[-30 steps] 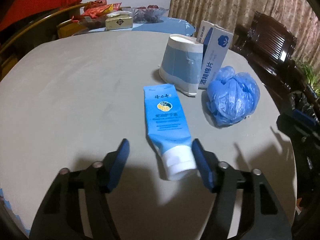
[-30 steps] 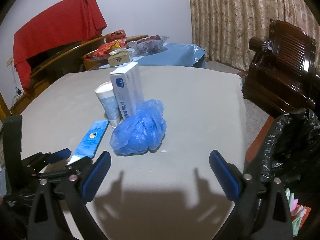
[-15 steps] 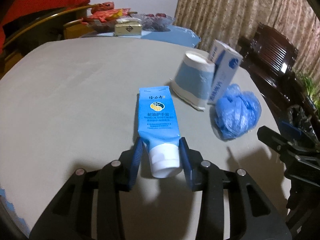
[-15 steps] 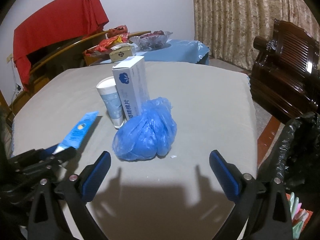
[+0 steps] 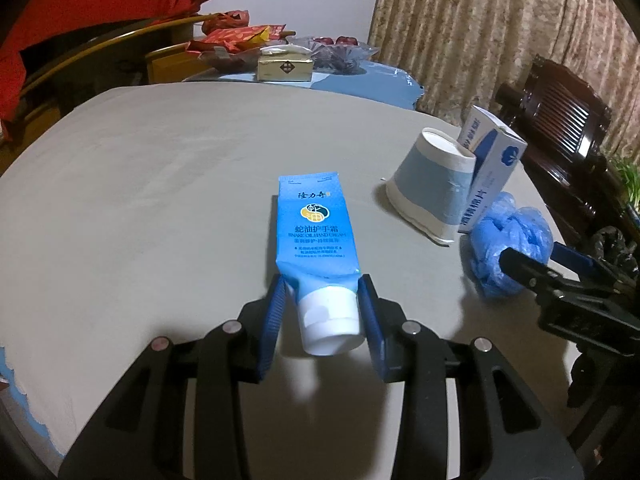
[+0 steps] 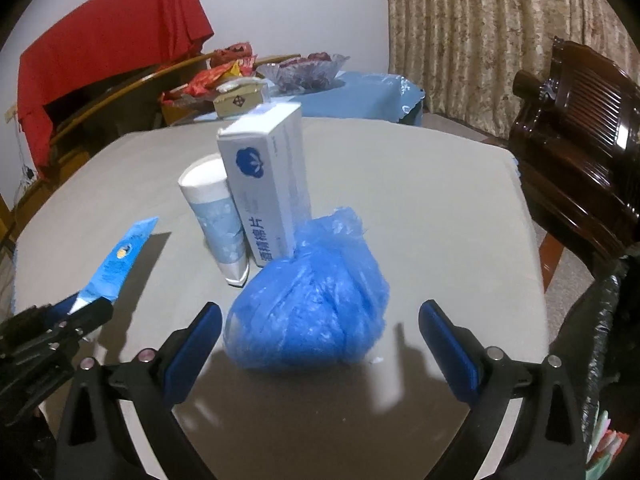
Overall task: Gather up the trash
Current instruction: 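Grasp the blue plastic bag with the right gripper, then carry the blue tube and blue bag over the black bin with both grippers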
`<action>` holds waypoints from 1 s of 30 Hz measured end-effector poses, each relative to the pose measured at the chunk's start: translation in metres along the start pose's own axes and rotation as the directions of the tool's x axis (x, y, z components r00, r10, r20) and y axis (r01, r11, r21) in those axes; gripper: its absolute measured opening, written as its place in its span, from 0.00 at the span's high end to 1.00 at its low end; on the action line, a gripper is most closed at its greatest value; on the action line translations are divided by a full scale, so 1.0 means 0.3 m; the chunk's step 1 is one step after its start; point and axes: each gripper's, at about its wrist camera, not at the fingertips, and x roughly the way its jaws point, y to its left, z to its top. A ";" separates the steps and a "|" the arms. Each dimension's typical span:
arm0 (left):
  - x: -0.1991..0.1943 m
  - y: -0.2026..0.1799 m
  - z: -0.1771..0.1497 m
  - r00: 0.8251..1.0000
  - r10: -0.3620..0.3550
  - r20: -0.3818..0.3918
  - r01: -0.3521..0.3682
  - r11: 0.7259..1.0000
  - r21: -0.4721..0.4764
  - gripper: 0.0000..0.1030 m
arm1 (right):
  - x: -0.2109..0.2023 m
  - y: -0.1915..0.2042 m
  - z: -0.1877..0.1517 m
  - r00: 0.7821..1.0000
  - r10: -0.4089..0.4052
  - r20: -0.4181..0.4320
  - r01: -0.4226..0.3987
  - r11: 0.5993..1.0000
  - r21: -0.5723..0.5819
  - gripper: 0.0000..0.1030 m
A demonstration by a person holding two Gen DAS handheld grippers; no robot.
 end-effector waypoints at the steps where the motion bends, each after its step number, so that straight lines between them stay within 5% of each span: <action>1: 0.002 0.004 0.002 1.000 0.001 -0.001 -0.001 1.000 -0.001 0.65 | 0.016 0.001 0.000 1.000 -0.002 -0.013 0.002 1.000 0.002 0.06; 3: 0.006 0.013 0.006 1.000 0.002 -0.003 -0.002 1.000 -0.003 0.65 | 0.040 0.002 0.003 0.999 0.001 -0.039 -0.001 1.000 0.005 0.07; 10: -0.003 0.009 0.013 1.000 0.002 0.003 -0.002 1.000 0.002 0.65 | 0.056 0.013 -0.004 0.995 0.058 -0.082 -0.058 0.998 -0.004 0.42; 16: -0.020 -0.013 0.022 1.000 -0.006 0.012 0.006 1.000 0.008 0.65 | 0.006 0.004 -0.005 0.995 0.064 -0.072 -0.063 0.998 0.009 0.57; 30: -0.134 -0.132 0.016 0.995 -0.074 0.063 0.071 0.996 0.048 0.65 | -0.216 -0.067 -0.001 0.995 0.098 0.034 -0.099 0.995 0.033 0.67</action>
